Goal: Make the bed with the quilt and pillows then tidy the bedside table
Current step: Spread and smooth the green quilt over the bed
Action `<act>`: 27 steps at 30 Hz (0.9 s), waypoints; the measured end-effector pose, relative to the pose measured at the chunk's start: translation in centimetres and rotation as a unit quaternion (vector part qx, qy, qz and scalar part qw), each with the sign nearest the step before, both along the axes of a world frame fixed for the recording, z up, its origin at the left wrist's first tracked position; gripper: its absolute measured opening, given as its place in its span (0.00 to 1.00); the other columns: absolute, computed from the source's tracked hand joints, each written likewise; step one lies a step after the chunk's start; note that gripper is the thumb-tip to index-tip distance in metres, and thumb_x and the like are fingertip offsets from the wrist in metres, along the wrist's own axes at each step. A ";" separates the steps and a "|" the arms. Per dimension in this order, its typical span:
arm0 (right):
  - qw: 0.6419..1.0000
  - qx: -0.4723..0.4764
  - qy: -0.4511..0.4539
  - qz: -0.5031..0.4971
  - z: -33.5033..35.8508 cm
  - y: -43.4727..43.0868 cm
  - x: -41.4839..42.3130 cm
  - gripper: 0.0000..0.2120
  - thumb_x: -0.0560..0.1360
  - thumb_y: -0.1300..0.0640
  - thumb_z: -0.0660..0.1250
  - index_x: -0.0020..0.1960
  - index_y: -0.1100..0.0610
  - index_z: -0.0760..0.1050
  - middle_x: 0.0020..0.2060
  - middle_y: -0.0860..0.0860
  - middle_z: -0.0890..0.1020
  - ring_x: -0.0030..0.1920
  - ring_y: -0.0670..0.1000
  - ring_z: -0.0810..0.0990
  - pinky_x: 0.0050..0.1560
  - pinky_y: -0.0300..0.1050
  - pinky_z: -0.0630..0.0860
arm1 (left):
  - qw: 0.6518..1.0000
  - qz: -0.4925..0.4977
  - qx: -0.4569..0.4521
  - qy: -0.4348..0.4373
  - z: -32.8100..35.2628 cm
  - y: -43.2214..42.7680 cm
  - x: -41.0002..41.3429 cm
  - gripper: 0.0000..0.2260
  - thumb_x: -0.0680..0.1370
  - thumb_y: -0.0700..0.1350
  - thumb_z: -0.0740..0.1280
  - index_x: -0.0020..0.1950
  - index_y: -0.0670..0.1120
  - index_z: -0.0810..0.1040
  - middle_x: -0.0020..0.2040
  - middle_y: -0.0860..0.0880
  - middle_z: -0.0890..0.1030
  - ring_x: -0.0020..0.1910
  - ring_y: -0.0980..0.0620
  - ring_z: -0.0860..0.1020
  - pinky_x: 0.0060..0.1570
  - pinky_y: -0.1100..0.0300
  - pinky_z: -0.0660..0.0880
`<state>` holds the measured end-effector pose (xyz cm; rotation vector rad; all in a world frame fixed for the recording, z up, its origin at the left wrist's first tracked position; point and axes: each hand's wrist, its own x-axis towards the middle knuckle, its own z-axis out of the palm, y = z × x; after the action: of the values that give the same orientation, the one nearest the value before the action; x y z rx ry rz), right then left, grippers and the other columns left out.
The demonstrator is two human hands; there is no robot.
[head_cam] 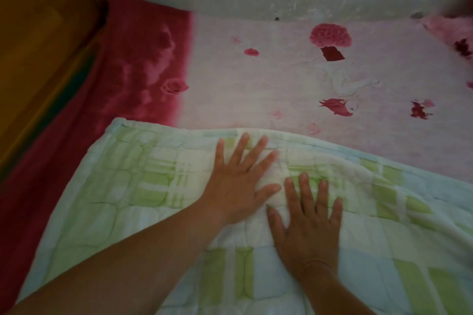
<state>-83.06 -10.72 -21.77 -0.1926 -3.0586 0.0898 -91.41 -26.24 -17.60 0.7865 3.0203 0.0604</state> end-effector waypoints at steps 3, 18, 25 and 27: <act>1.000 0.006 0.004 0.003 -0.2 0.2 0.0 0.34 0.74 0.35 0.49 0.74 0.50 0.65 0.75 0.52 0.62 0.75 0.64 0.56 0.71 0.68 0.51 | 0.997 0.042 -0.053 -0.048 -0.9 -4.0 -0.2 0.32 0.75 0.68 0.38 0.78 0.58 0.44 0.79 0.58 0.40 0.77 0.54 0.36 0.72 0.42 0.34; 0.998 0.016 -0.058 -0.009 0.5 -0.7 0.8 0.35 0.75 0.35 0.43 0.75 0.49 0.62 0.75 0.54 0.62 0.74 0.66 0.57 0.69 0.67 0.52 | 0.948 0.299 -0.056 -0.089 -0.4 -15.2 10.2 0.31 0.80 0.63 0.42 0.79 0.51 0.39 0.78 0.53 0.35 0.75 0.57 0.33 0.74 0.50 0.32; 0.986 -0.081 -0.147 -0.010 6.5 -6.5 5.8 0.31 0.80 0.38 0.42 0.78 0.47 0.40 0.78 0.51 0.41 0.77 0.60 0.46 0.72 0.66 0.49 | 0.978 0.206 0.006 0.014 2.0 -13.3 20.9 0.26 0.82 0.61 0.43 0.76 0.55 0.62 0.78 0.48 0.54 0.77 0.44 0.56 0.72 0.40 0.49; 0.986 -0.088 -0.106 0.094 6.4 -9.9 11.1 0.30 0.79 0.40 0.44 0.77 0.52 0.53 0.77 0.56 0.54 0.75 0.62 0.58 0.67 0.69 0.59 | 0.991 0.128 0.046 0.005 1.4 -10.9 25.3 0.24 0.82 0.58 0.47 0.77 0.53 0.60 0.78 0.48 0.57 0.77 0.43 0.56 0.71 0.38 0.52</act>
<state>-72.00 -20.64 -15.40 0.0842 -3.2727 0.3760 -66.12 -37.13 -16.21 0.3984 3.1272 0.2026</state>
